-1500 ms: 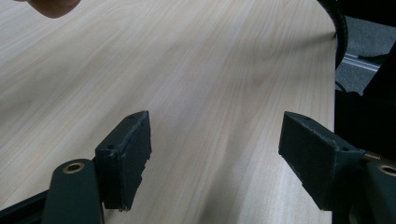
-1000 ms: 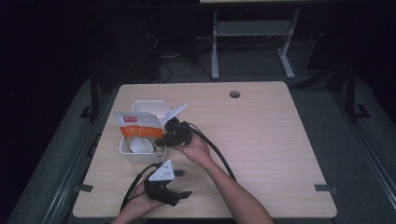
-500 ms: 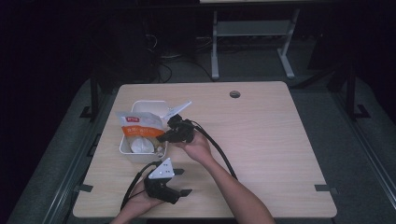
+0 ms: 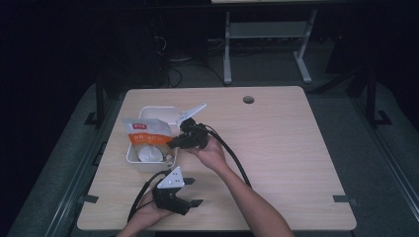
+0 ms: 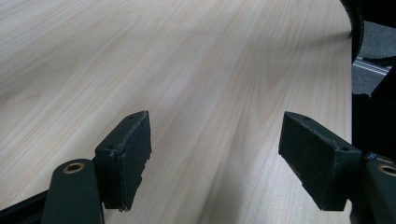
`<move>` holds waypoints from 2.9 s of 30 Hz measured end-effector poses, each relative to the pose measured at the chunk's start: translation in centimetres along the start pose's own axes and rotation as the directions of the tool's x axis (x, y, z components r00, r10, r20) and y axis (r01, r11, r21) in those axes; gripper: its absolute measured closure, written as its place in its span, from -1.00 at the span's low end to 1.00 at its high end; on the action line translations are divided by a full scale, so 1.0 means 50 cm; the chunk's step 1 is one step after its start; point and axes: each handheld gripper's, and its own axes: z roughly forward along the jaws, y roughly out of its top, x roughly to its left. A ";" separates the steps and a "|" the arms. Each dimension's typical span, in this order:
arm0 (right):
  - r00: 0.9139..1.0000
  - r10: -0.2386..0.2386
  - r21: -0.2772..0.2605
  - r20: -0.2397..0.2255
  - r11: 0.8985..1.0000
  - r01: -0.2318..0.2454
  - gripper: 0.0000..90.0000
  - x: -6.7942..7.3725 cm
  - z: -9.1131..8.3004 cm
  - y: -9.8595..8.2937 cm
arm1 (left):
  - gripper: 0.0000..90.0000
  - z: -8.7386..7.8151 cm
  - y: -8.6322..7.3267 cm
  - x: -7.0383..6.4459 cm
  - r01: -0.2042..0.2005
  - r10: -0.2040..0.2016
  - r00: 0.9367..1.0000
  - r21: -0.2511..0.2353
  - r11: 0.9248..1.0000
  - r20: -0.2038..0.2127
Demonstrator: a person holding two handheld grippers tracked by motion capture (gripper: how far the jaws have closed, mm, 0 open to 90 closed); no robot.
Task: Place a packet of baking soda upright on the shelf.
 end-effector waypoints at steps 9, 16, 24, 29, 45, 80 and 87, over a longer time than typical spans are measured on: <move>1.000 0.002 0.010 -0.002 1.000 -0.002 0.69 -0.001 -0.022 -0.002 | -0.45 0.002 0.000 0.003 0.002 -0.002 1.000 0.004 1.000 -0.002; 1.000 0.008 0.013 -0.005 1.000 -0.007 0.61 -0.008 -0.047 -0.007 | -0.45 0.002 0.001 0.005 0.004 -0.004 1.000 0.002 1.000 -0.005; 1.000 0.013 0.012 0.002 1.000 -0.013 0.48 -0.015 -0.080 -0.016 | -0.45 0.002 0.001 0.013 0.016 -0.016 1.000 0.002 1.000 -0.016; 0.999 0.033 0.011 -0.006 0.999 -0.033 0.38 -0.023 -0.099 -0.023 | -0.45 0.005 0.002 0.013 0.019 -0.019 1.000 0.001 1.000 -0.015; 0.998 0.059 -0.017 0.010 0.998 -0.059 0.12 -0.037 -0.158 -0.044 | -0.45 0.011 0.005 0.015 0.020 -0.020 1.000 -0.001 1.000 -0.018; 0.989 0.103 -0.031 0.109 0.995 -0.100 -0.09 -0.049 -0.289 -0.117 | -0.45 0.014 0.005 0.025 0.034 -0.034 0.999 -0.003 0.999 -0.030; 0.986 0.115 -0.041 0.121 0.993 -0.111 -0.10 -0.048 -0.316 -0.139 | -0.45 0.014 0.004 0.027 0.043 -0.043 0.999 -0.007 0.999 -0.033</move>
